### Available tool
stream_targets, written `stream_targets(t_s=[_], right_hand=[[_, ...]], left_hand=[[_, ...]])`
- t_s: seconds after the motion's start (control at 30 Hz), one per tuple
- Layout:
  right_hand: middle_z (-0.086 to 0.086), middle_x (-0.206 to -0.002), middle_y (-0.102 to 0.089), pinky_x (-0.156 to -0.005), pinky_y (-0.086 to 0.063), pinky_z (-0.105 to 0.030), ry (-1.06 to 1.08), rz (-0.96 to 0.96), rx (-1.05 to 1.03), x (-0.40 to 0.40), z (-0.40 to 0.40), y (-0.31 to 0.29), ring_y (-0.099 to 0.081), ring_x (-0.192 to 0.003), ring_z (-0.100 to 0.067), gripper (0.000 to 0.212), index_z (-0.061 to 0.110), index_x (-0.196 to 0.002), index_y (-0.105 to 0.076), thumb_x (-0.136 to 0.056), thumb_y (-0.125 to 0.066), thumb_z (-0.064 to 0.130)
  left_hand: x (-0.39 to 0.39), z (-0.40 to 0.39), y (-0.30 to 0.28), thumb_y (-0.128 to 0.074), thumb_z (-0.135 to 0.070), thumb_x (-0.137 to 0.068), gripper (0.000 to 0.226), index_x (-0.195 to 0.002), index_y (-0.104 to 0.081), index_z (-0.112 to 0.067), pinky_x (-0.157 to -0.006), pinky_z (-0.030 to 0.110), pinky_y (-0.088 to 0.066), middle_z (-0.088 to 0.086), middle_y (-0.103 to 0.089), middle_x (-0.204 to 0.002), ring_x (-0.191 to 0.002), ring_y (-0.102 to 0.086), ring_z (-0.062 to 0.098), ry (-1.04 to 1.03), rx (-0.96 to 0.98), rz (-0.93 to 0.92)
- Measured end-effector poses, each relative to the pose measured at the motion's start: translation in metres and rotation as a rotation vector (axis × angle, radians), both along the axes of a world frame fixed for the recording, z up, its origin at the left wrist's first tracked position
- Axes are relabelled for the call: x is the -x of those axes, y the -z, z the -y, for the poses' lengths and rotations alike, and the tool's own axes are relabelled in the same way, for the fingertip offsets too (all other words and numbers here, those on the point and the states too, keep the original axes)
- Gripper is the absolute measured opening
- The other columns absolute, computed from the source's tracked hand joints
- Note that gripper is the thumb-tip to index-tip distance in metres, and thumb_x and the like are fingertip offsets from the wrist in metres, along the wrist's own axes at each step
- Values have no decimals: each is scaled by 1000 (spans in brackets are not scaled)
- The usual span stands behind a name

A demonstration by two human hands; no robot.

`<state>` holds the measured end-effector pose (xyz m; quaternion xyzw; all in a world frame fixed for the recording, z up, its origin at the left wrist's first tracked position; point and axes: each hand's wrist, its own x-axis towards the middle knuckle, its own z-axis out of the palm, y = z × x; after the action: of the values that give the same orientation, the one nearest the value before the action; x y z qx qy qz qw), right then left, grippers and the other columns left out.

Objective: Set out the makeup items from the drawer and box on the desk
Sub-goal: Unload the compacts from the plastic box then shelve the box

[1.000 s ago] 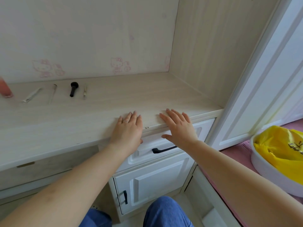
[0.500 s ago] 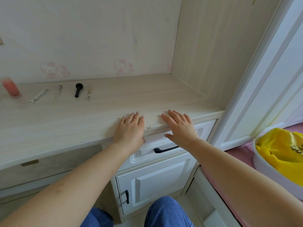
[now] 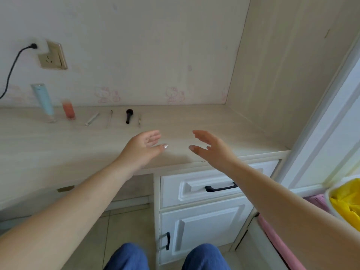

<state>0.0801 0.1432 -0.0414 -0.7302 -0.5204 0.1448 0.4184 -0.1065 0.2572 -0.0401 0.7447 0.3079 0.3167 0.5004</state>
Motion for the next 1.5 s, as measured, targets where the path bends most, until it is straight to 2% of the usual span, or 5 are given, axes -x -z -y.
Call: stream_targets(t_s=[0.47,0.7,1.07,1.2,1.5], right_hand=[[9,-124,-59,-88,-45,-12,-272,-406,-61,64,-192,1,-51,-120,2,37,30,-119,-54,-84,-65,21],[22,-121,-56,-83,-41,-1,-405,-455,147,101,-260,-59,-48,-113,14,39,34,-119,-54,-85,-66,24],[15,-121,-58,-96,-34,0,-955,-446,291,259,-277,-178,-53,-114,2,29,35,-109,-57,-85,-66,21],[21,-116,-58,-79,-41,0,-1193,-395,369,331,-255,-180,-51,-114,5,33,36,-114,-56,-84,-67,25],[23,-117,-58,-90,-37,-10,-1484,-305,441,487,-224,-183,-50,-113,9,30,40,-111,-54,-86,-65,27]], left_hand=[[74,-148,11,-65,-3,-82,36,-115,-58,-16,-74,7,-49,-3,-67,-111,-89,-65,-6,-240,216,114],[124,-179,-61,-70,-2,-79,34,-107,-60,-20,-74,8,-49,-1,-68,-109,-91,-65,-4,-434,333,81],[263,-90,-195,-68,-10,-81,35,-113,-60,-22,-83,13,-51,-4,-67,-112,-102,-65,8,-895,332,16],[309,-44,-205,-69,-12,-81,36,-115,-59,-20,-80,11,-51,-3,-67,-114,-100,-65,7,-1074,336,23],[439,62,-198,-68,-11,-82,34,-115,-60,-18,-91,25,-49,-2,-68,-113,-99,-64,6,-1488,377,147]])
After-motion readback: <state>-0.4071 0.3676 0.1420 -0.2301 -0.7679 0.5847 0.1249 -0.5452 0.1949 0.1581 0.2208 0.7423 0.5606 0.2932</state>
